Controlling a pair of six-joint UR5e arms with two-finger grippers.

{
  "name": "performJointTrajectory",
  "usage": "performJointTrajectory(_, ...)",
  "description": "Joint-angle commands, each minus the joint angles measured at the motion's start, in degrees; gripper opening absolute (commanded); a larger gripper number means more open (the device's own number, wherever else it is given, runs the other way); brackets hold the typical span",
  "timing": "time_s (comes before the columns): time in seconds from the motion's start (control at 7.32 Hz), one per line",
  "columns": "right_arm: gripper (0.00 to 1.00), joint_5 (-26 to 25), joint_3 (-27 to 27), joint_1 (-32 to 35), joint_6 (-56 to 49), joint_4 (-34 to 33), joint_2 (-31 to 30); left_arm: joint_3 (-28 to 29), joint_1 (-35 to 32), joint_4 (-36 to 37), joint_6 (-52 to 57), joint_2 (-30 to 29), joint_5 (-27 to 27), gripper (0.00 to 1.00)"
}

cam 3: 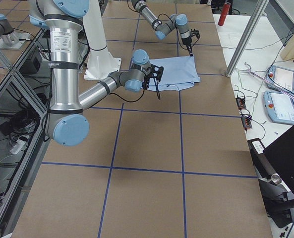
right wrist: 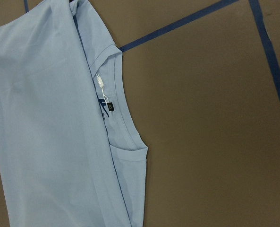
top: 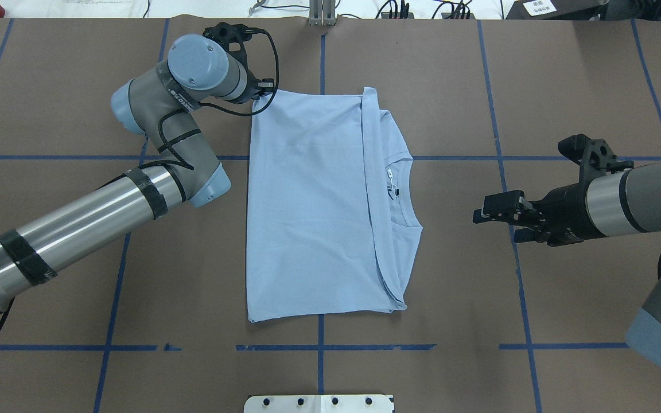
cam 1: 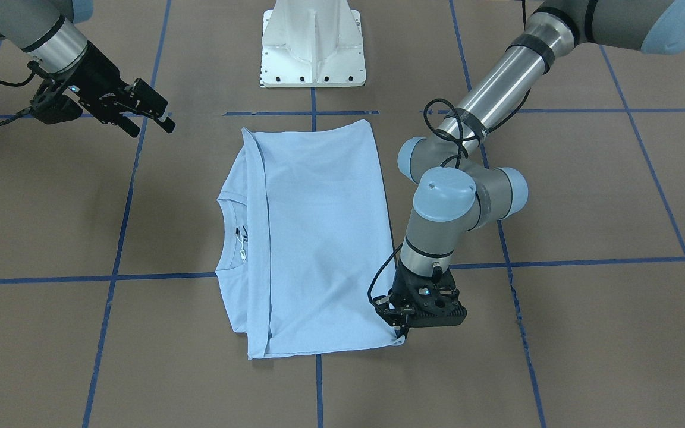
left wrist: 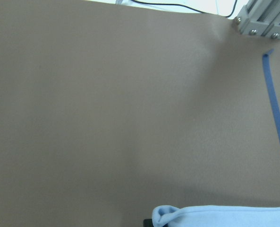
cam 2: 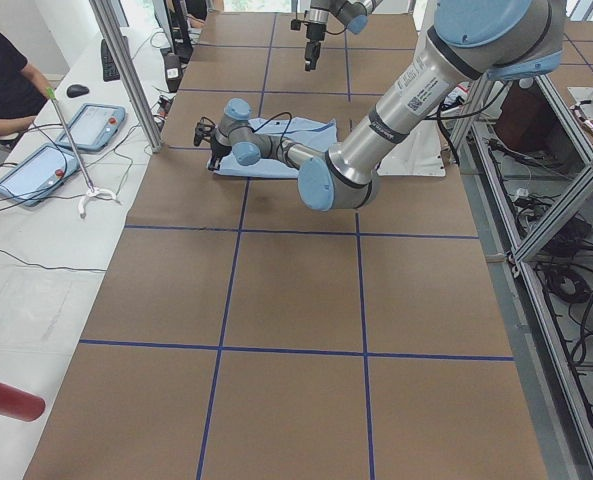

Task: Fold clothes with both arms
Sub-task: 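Release the shirt and move the right gripper to the collar edge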

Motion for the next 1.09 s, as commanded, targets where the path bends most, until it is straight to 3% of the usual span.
performJointTrajectory(0.0, 1.0, -0.4, -0.2, -0.1, 0.0, 0.0, 0.3, 3.1, 0.3, -3.4, 0.6, -1.0, 1.7, 0.0)
performJointTrajectory(0.14, 1.0, -1.5, -1.5, -0.1, -0.1, -0.3, 2.2, 3.6, 0.2, -3.4, 0.7, -0.9, 2.7, 0.37)
performJointTrajectory(0.27, 1.0, -1.5, -2.4, -0.1, -0.1, -0.4, 3.3, 3.5, 0.1, -3.4, 2.6, -1.0, 2.9, 0.99)
performJointTrajectory(0.55, 1.0, -2.5, -3.4, -1.0, -3.2, -0.7, 4.1, 2.4, -1.8, -2.9, 6.2, -0.9, 1.3, 1.0)
performJointTrajectory(0.68, 1.0, -3.3, -4.2, -1.8, -7.0, -0.7, 4.1, 1.3, -2.8, -1.6, 6.3, -0.6, -2.4, 1.0)
performJointTrajectory(0.96, 1.0, -8.3, -4.3, -5.2, -12.8, -8.6, 7.6, -8.6, -3.4, 5.7, 9.4, 4.2, -5.3, 1.0)
